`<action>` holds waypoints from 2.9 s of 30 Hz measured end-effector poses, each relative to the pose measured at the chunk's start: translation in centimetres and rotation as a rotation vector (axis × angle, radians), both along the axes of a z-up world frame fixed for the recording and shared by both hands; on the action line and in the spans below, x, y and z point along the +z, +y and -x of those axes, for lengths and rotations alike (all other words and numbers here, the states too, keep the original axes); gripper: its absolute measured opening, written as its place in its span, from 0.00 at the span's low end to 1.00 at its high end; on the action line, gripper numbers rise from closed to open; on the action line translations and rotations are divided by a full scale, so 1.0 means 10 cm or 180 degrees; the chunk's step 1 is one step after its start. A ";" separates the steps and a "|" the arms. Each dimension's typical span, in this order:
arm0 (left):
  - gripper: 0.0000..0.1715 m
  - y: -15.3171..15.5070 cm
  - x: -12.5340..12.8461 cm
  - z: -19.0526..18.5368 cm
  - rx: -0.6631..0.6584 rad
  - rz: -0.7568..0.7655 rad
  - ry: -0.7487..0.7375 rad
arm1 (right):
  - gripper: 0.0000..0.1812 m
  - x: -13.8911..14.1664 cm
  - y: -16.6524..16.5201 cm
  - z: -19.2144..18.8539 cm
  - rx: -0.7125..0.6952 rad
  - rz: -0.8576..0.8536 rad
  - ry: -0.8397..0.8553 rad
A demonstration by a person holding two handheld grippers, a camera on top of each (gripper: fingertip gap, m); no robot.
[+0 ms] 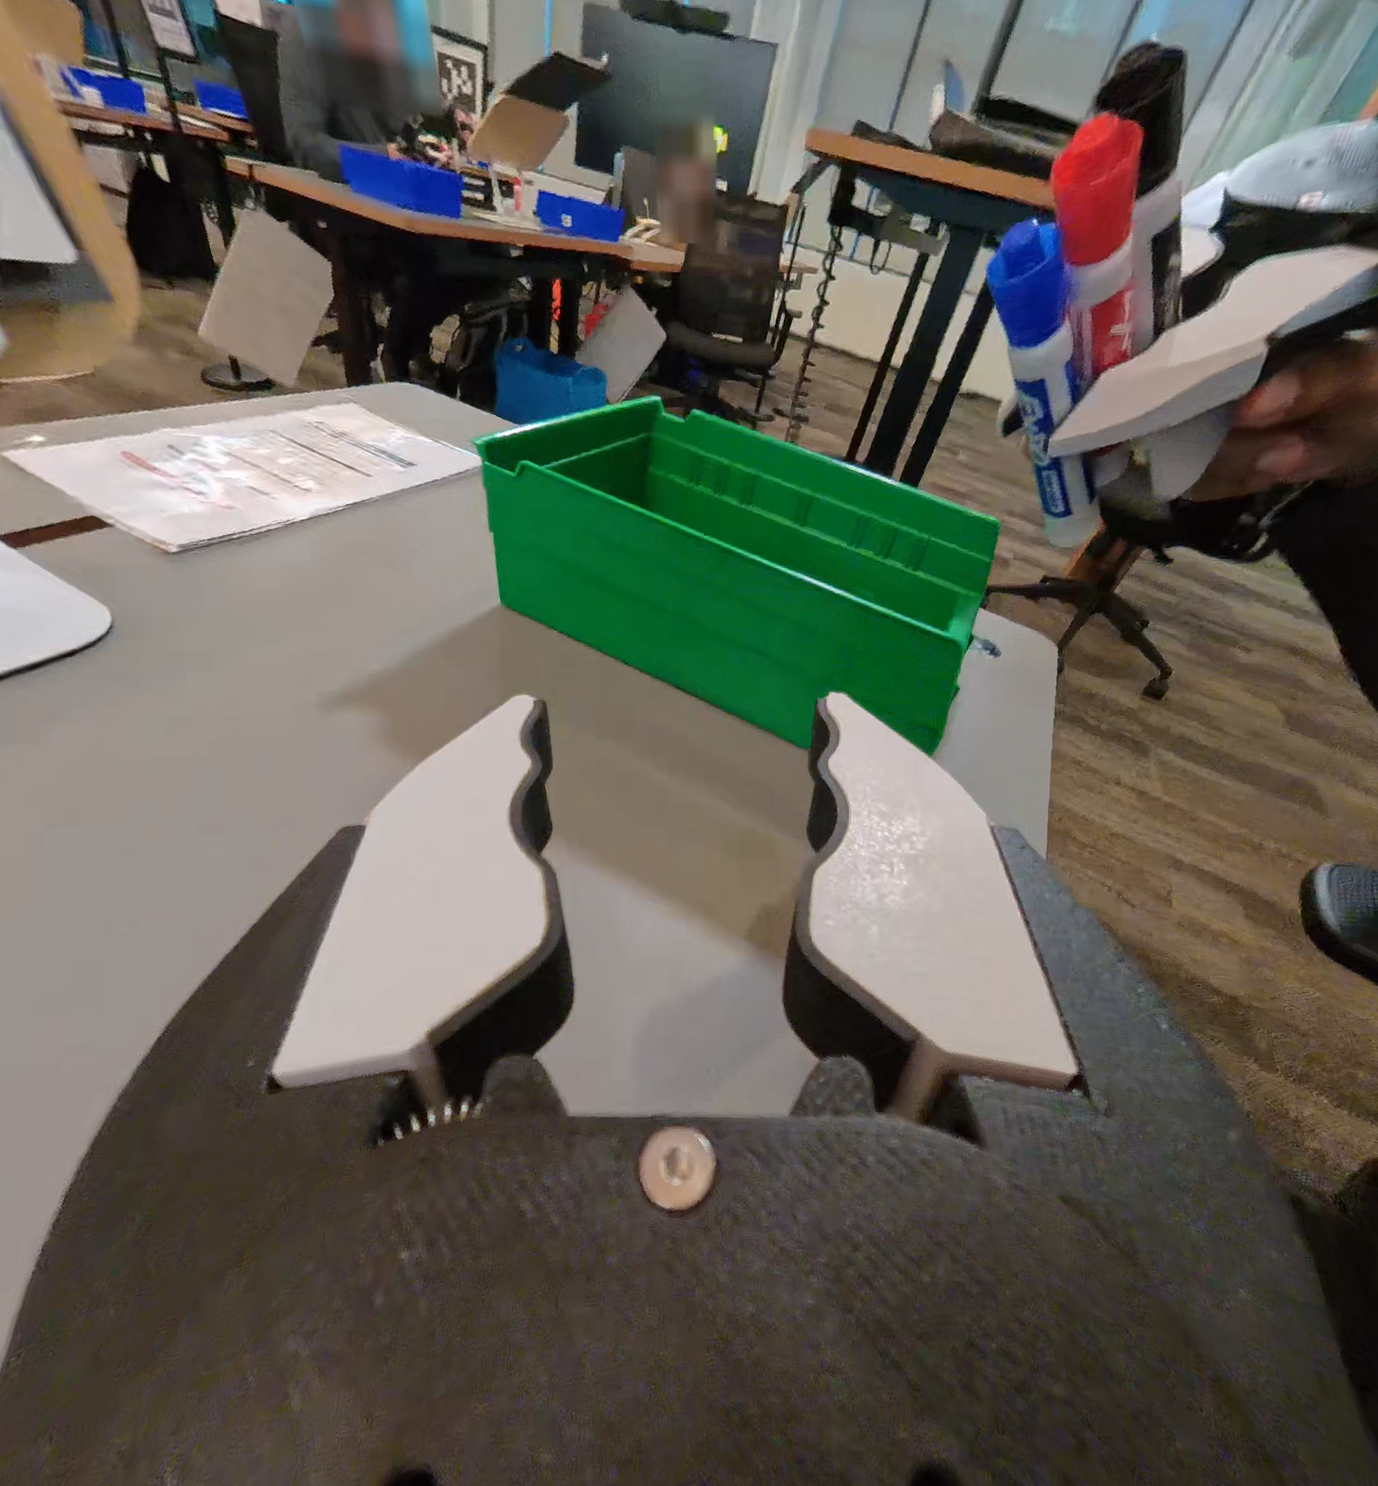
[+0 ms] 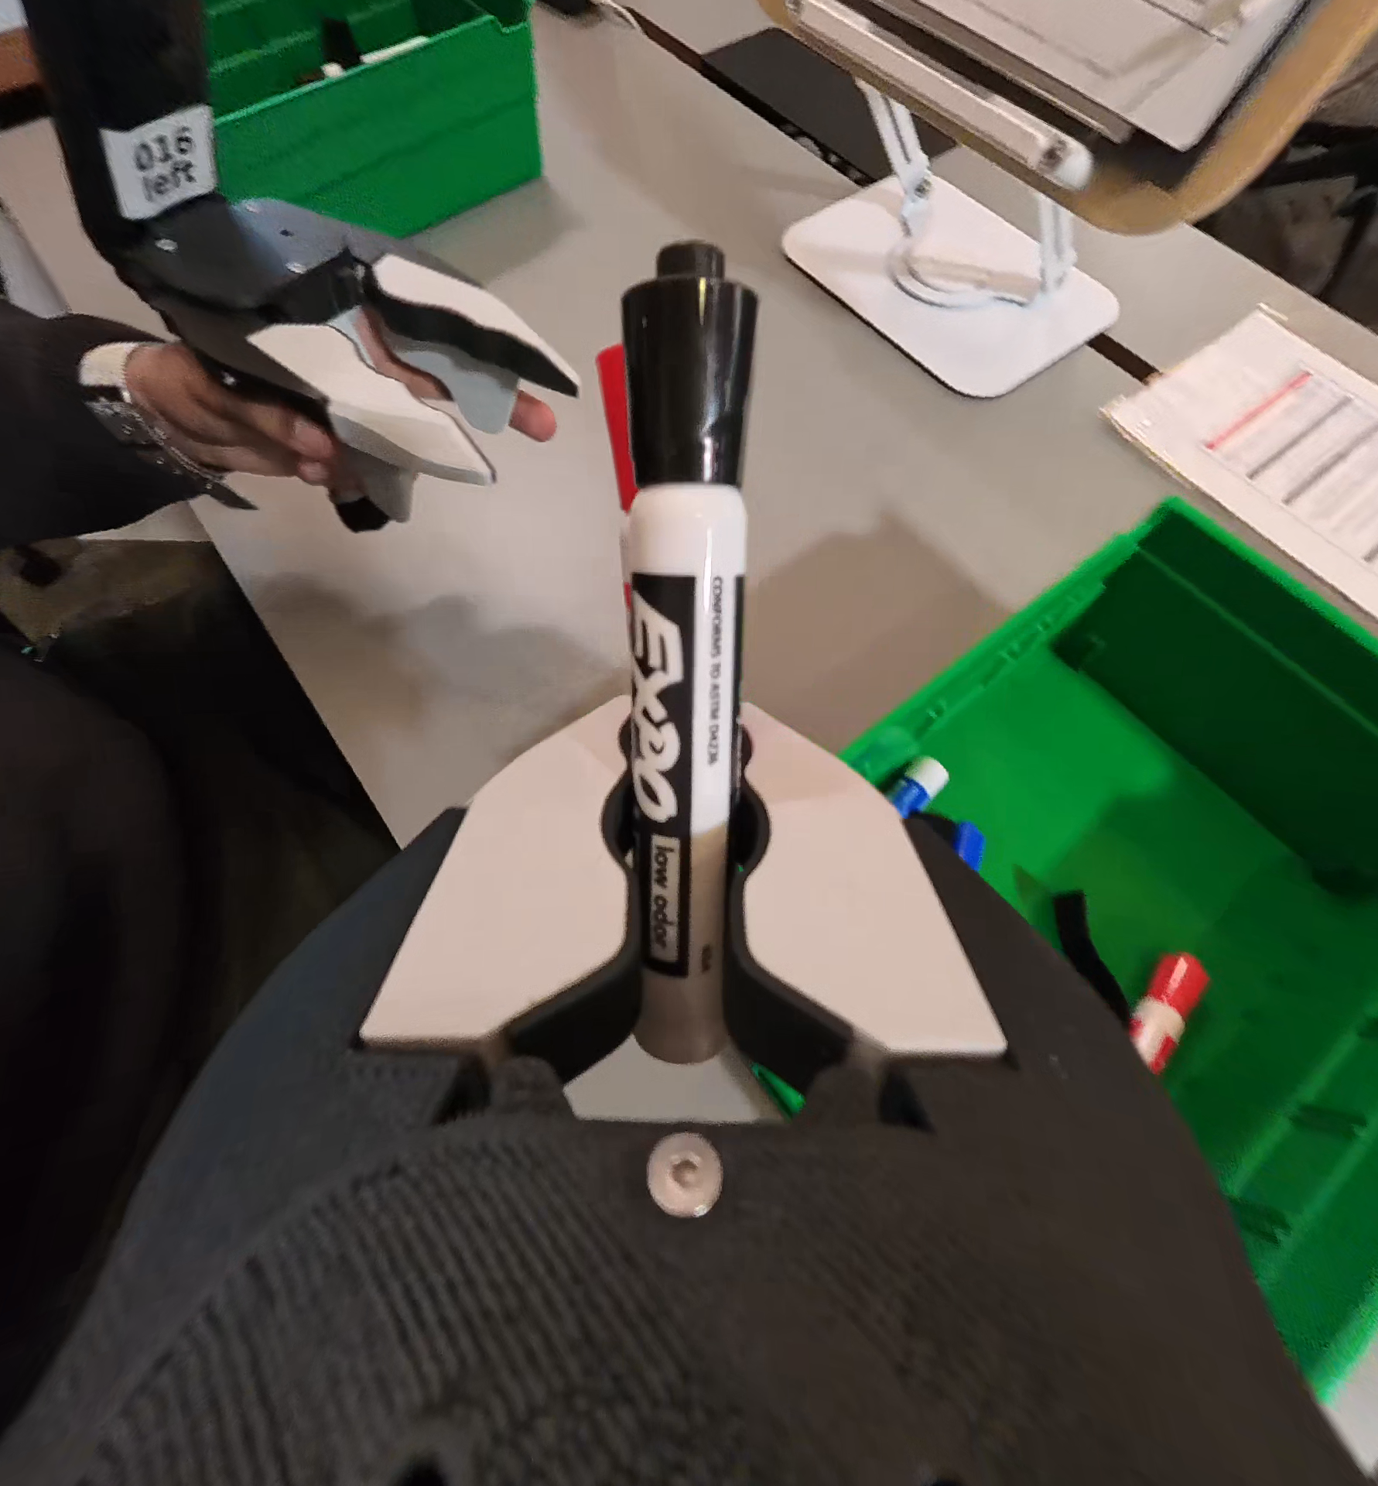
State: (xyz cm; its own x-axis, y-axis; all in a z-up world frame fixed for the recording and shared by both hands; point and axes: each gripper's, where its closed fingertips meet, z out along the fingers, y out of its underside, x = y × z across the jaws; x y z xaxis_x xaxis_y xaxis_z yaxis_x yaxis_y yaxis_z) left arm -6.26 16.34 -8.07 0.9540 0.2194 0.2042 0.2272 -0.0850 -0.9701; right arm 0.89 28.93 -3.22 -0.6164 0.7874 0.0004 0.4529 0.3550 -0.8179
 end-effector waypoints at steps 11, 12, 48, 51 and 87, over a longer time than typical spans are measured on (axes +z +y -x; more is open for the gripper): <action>0.36 -0.05 0.20 -0.21 -0.0167 -0.0080 0.0364 | 0.10 -0.22 -0.17 0.20 0.0176 -0.0032 -0.0173; 0.36 -0.02 0.21 -0.25 -0.0210 -0.0035 0.0433 | 0.10 -0.26 -0.14 0.19 0.0168 -0.0064 -0.0206; 0.11 2.14 0.02 -0.62 -0.3027 0.2317 0.1357 | 0.11 -1.08 1.27 -0.31 -0.0163 -0.1080 -0.1313; 0.11 2.15 0.05 -0.53 -0.3013 0.2227 0.1285 | 0.11 -1.10 1.34 -0.32 -0.0202 -0.0953 -0.1290; 0.28 2.14 0.56 0.63 -0.0394 0.1482 0.1199 | 0.10 -0.61 1.38 -0.03 -0.0834 -0.0911 -0.0903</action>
State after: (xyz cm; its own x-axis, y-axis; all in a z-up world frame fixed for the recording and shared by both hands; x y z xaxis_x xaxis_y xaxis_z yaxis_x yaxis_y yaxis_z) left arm -12.51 37.76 -2.52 0.9661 0.0874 -0.2429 -0.1630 -0.5231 -0.8365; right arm 1.21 42.70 -9.34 -0.4043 0.9091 0.1004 0.7483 0.3918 -0.5353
